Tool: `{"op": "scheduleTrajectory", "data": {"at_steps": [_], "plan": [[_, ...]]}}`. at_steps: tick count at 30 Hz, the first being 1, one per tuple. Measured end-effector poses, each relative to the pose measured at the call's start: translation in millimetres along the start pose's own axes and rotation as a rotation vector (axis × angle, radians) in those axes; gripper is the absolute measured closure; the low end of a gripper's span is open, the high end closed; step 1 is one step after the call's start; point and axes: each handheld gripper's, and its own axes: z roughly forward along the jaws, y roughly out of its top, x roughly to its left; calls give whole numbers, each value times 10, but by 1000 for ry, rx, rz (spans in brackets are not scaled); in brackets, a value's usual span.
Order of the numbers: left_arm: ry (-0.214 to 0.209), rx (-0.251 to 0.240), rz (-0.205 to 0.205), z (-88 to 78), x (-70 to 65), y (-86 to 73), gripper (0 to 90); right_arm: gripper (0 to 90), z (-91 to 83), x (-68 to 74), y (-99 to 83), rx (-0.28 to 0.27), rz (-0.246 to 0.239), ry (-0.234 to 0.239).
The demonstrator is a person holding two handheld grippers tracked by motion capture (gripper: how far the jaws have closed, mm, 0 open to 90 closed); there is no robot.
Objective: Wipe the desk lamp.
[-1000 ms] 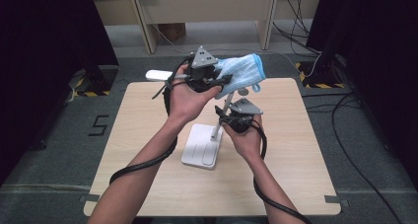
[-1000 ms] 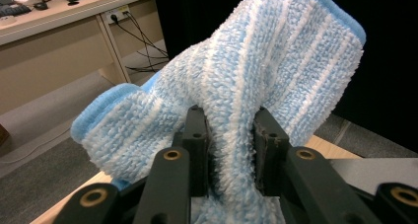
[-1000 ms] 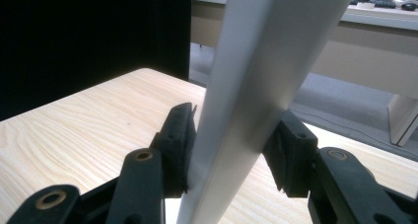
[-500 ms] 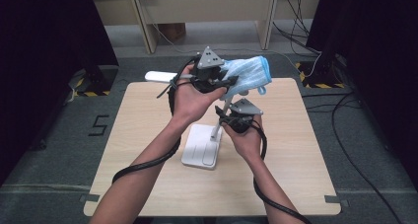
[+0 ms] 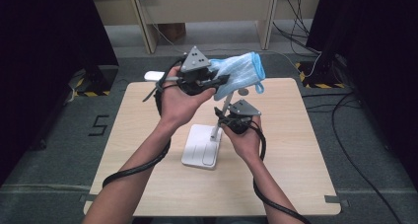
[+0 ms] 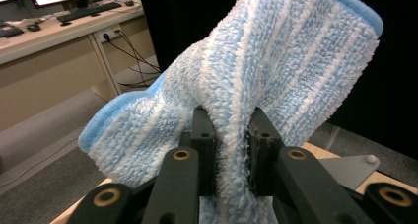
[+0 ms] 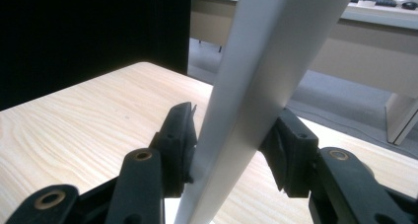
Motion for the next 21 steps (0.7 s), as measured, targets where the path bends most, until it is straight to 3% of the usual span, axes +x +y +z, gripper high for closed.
{"op": "scheduleTrajectory", "data": {"at_steps": [5, 9, 11, 15, 21], "plan": [[11, -34, -2, -254, 84, 13, 771, 564, 14, 9, -36, 19, -3, 0], [44, -44, -14, -480, 196, -51, 771, 565, 13, -1, -36, 14, -7, 2], [61, -48, -32, -601, 269, -103, 771, 565, 11, -1, -38, 16, -6, 2], [107, -38, -24, -847, 389, -231, 770, 566, 14, -7, -45, 7, -5, 8], [179, -24, -63, -1173, 616, -537, 770, 567, 24, -5, -58, 4, 4, 12]]}}
